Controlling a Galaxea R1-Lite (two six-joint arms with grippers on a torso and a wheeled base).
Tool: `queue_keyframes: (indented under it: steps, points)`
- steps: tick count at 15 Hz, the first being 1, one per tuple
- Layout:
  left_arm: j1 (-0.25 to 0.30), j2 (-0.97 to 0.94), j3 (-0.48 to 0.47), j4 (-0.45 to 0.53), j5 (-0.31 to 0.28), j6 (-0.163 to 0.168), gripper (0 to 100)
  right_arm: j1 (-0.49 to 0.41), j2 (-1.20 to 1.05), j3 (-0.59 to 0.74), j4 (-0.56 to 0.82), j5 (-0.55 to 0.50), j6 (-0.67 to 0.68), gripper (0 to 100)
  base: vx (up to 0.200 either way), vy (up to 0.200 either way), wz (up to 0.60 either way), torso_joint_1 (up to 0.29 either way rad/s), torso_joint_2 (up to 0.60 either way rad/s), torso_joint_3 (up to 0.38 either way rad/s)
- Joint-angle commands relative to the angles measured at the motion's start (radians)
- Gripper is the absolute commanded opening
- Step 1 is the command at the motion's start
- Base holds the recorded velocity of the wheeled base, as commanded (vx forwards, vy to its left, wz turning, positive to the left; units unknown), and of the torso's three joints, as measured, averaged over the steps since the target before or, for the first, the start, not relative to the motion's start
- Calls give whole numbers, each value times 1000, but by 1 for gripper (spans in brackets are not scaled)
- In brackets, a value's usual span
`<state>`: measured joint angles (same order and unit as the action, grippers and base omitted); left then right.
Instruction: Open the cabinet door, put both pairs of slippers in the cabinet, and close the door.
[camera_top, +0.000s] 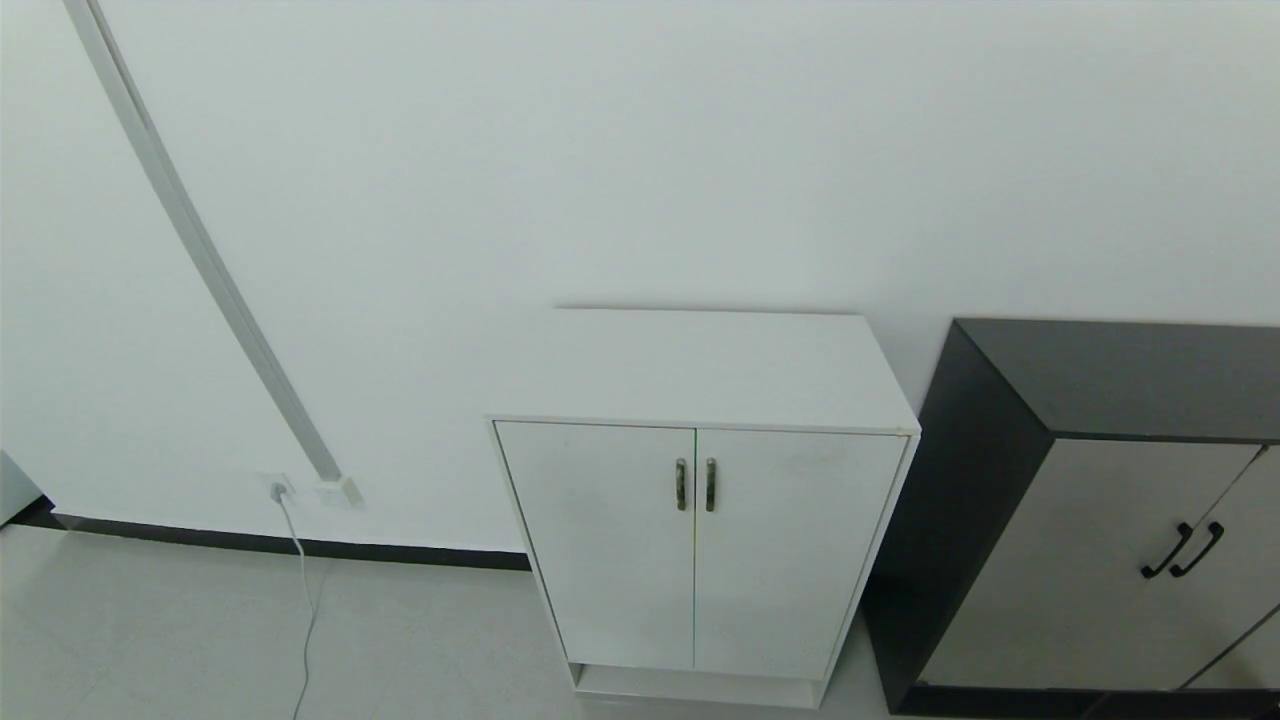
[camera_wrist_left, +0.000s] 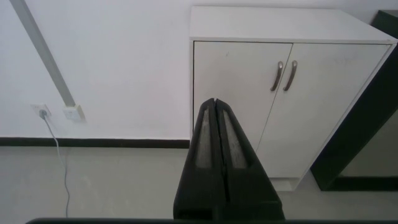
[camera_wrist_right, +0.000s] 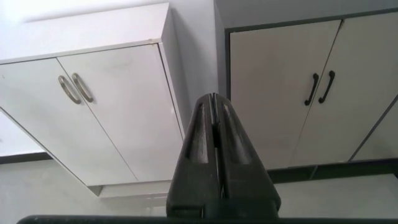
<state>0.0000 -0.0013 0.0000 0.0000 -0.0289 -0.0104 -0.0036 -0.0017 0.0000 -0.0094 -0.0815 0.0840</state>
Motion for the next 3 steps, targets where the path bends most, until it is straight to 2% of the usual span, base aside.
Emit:
queue_keyframes:
  steps: [1, 3]
  points:
    - [0, 1, 0, 0, 0, 0, 0, -1, 3, 0, 0, 0, 0, 0, 0, 0, 0, 0, 0, 0]
    - [0, 1, 0, 0, 0, 0, 0, 1, 3, 0, 0, 0, 0, 0, 0, 0, 0, 0, 0, 0]
